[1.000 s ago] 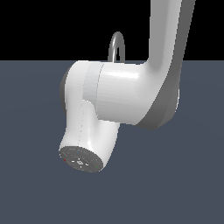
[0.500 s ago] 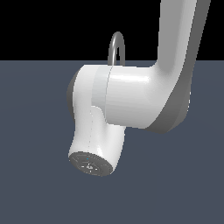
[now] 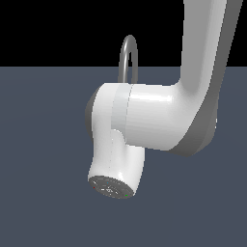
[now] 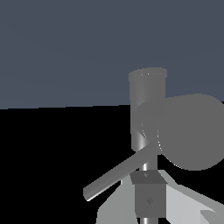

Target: Turn on the faucet by rotating a designated handle.

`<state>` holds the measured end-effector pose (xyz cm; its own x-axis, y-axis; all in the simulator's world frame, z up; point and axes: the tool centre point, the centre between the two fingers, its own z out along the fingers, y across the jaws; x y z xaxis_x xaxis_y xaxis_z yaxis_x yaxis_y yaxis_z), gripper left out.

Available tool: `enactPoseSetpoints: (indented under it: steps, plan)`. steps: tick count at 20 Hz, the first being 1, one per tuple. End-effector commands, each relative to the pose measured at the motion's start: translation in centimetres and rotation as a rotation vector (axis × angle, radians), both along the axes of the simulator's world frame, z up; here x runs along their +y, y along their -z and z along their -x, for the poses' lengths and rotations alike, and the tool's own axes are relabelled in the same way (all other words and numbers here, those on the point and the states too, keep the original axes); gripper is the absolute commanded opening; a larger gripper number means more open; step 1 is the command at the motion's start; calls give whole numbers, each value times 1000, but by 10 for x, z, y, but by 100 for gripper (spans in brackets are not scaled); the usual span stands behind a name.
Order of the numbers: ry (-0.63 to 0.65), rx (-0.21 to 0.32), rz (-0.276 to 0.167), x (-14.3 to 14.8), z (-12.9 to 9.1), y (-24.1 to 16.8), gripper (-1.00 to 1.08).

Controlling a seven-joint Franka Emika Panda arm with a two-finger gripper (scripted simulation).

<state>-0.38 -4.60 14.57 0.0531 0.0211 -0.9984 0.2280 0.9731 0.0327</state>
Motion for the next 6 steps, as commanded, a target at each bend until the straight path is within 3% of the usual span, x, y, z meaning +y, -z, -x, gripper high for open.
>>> enactPoseSetpoints:
  steps: [1, 6]
  plan:
    - [-1, 49, 13, -19, 8, 30, -100]
    - [9, 53, 19, -34, 11, 43, -100]
